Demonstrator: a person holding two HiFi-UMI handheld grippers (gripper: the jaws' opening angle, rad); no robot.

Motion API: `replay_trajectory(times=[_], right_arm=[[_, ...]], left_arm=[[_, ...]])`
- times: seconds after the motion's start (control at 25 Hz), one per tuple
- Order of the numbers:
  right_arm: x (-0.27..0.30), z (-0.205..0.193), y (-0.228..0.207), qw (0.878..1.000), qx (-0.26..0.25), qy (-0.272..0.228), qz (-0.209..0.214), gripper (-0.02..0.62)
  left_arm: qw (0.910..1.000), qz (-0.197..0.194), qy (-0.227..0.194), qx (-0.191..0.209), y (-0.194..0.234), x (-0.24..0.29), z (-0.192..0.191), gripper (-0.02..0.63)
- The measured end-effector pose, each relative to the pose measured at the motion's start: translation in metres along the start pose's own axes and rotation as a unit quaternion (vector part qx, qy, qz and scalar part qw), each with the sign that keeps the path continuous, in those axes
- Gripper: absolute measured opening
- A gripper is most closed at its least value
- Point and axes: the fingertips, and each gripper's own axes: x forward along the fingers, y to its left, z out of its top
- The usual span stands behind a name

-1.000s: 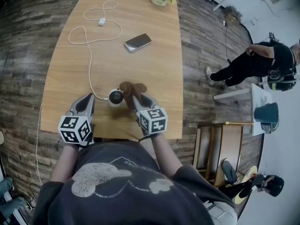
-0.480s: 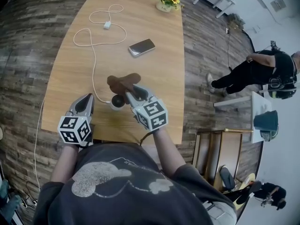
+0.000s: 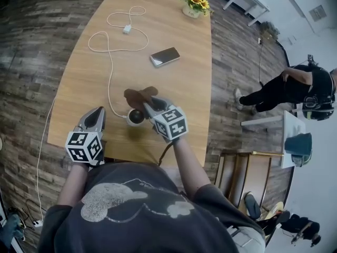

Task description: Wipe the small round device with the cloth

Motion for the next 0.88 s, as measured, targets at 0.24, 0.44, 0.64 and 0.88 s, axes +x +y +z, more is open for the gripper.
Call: replay_trajectory(times=[0.24,0.44,0.64,0.88], right_arm=[[0.013,-0.014,-0.010,1.000,0.015,0.023,0.012,0.078],[0.028,-0.038,-0.016,0.998,0.026,0.061,0.019,0.078],[0.033,-0.056,-0.015,0.996,0.031,0.078,0.018,0.078],[0.024,-0.057,-0.017,0.997,0.046,0.066,-0.003,0.078]], left_arm=[[1.0000,0.005,0.002,-0.006,0.003,0.001,-0.002,0.018],[0.9999,0.012,0.005,-0.009,0.009,0.003,-0.002,0.018],[0.9999,0.013,0.008,-0.005,0.012,0.000,0.000,0.018],[0.9999,0.004,0.011,0.001,0.013,-0.001,0.001,0.018]])
